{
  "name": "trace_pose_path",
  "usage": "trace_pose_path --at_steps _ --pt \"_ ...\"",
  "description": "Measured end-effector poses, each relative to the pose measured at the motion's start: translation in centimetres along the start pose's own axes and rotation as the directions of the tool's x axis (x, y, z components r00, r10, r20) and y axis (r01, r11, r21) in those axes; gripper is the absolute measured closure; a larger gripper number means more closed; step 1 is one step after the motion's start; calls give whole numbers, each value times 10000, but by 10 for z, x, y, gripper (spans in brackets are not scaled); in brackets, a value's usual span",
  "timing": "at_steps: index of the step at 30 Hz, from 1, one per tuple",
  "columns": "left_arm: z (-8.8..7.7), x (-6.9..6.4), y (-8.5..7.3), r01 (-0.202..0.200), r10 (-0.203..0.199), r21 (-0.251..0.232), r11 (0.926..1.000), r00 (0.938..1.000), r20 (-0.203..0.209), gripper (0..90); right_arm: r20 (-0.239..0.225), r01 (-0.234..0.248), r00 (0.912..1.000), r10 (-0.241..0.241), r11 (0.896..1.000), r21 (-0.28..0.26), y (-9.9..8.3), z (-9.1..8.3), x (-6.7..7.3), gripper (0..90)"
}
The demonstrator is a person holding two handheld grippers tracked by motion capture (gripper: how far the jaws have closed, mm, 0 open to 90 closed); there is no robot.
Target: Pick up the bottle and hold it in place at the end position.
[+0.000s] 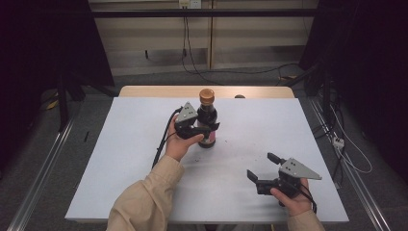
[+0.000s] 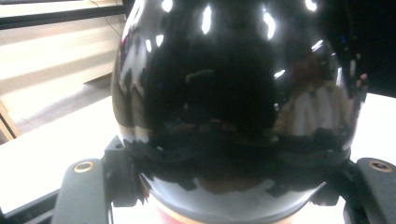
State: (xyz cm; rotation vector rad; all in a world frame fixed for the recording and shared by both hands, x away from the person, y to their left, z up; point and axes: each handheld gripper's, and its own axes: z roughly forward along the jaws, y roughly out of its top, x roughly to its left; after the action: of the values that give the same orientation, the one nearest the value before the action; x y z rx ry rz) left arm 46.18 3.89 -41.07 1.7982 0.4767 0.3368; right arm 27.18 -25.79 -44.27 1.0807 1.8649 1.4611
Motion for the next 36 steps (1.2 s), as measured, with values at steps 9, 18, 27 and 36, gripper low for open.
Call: trace_pose_path --at_steps 9,18,27,36 --pt "0 4 1 -109 108 35 9999 9993 350 299 -31 57 10000 -57 10000 42 3 8 1 27" --pt "1 -8 5 -101 131 543 9985 9984 -549 253 39 51 10000 -51 10000 42 4 7 1 29" --pt "-2 -14 7 109 -37 586 9982 9926 -1217 289 21 52 10000 -53 10000 74 5 8 1 30" --pt "-4 -17 7 96 -21 557 9984 9911 -1334 297 56 43 10000 -43 10000 89 4 10 1 30"
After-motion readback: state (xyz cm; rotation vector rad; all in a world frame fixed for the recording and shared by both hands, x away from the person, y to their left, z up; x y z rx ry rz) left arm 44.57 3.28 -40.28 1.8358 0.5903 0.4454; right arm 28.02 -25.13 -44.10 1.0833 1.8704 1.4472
